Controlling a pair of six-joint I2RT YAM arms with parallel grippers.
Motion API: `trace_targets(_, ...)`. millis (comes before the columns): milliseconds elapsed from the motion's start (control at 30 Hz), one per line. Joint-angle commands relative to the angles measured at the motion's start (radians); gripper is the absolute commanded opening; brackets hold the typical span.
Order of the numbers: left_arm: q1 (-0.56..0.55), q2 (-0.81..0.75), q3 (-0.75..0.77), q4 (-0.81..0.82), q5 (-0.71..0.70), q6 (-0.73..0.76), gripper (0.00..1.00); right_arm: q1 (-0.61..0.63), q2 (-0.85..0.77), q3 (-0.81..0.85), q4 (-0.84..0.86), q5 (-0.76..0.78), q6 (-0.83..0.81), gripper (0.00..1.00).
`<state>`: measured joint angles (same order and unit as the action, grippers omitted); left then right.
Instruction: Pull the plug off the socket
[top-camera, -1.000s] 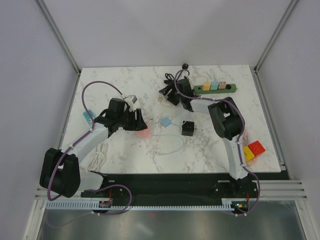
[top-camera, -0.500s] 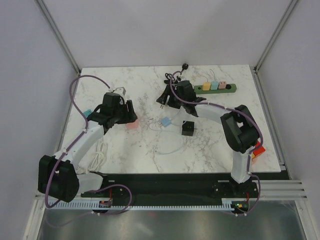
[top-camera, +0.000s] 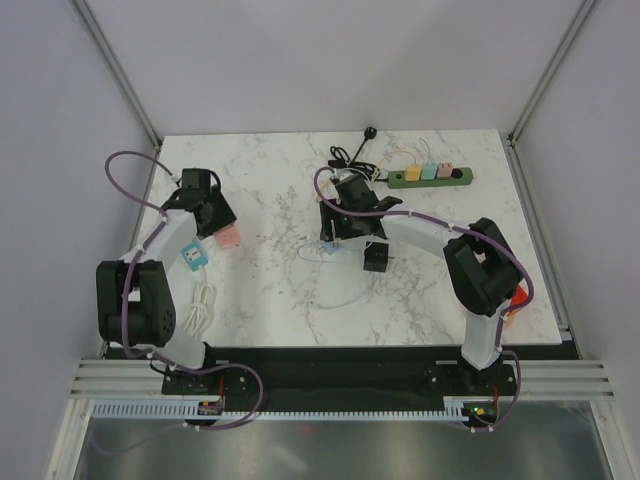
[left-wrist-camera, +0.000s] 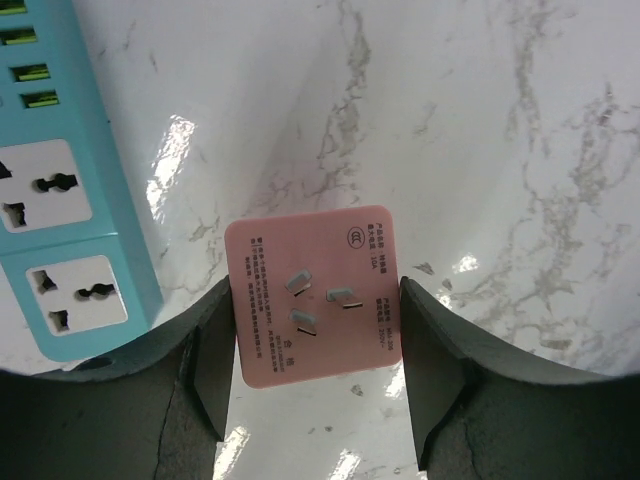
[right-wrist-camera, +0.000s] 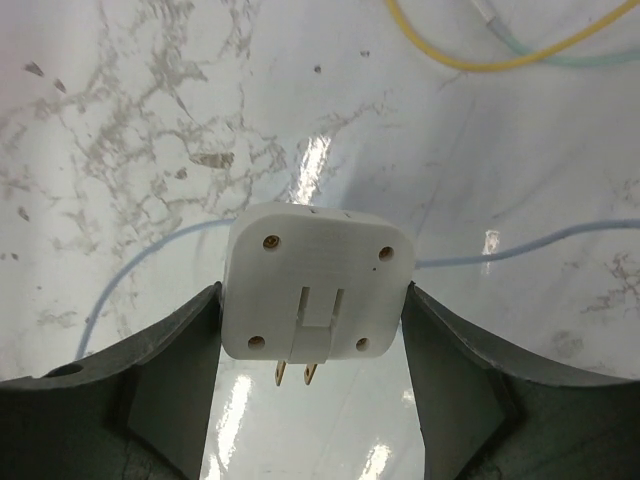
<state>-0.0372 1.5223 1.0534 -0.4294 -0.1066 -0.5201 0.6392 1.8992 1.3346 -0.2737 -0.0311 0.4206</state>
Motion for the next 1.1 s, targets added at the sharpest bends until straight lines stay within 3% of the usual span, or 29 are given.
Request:
trace_targets(0,0.013,0.048,0.072,0.011,-0.070,-0.025,0.02,0.017,-0.002,0.043,-0.108,0.095,-0.068,0.00)
trace_targets(333,0.083,0.085,0.069,0.014,-0.068,-0.024,0.02,0.073,0.004,-0.006,-0.124,0.102,-0.077,0.09)
trace_targets(400,0.082,0.081,0.063,0.024,-0.073,-0.017,0.08,0.079,0.009,-0.014,-0.124,0.105,-0.075,0.11)
trace_targets(500,0.083,0.078,0.059,0.031,-0.087,-0.008,0.32,0.083,0.008,-0.028,-0.122,0.111,-0.072,0.12)
trace_targets(533,0.083,0.079,0.057,0.031,-0.090,-0.008,0.50,0.083,0.008,-0.031,-0.121,0.112,-0.074,0.14)
trace_targets(567,0.083,0.076,0.056,0.029,-0.093,-0.009,0.56,0.083,0.008,-0.031,-0.121,0.112,-0.074,0.15)
trace_targets(833,0.083,0.024,0.034,0.043,-0.093,-0.015,0.84,0.088,0.014,-0.026,-0.119,0.103,-0.066,0.38)
trace_targets(933,0.083,0.001,0.031,0.041,-0.073,-0.015,0.91,0.091,0.012,-0.026,-0.121,0.099,-0.063,0.46)
trace_targets(967,0.083,-0.007,0.028,0.041,-0.067,-0.015,1.00,0.093,0.011,-0.028,-0.119,0.096,-0.063,0.48)
trace_targets(1067,0.083,-0.040,0.023,0.043,-0.032,-0.018,1.00,0.094,-0.002,-0.029,-0.121,0.097,-0.057,0.55)
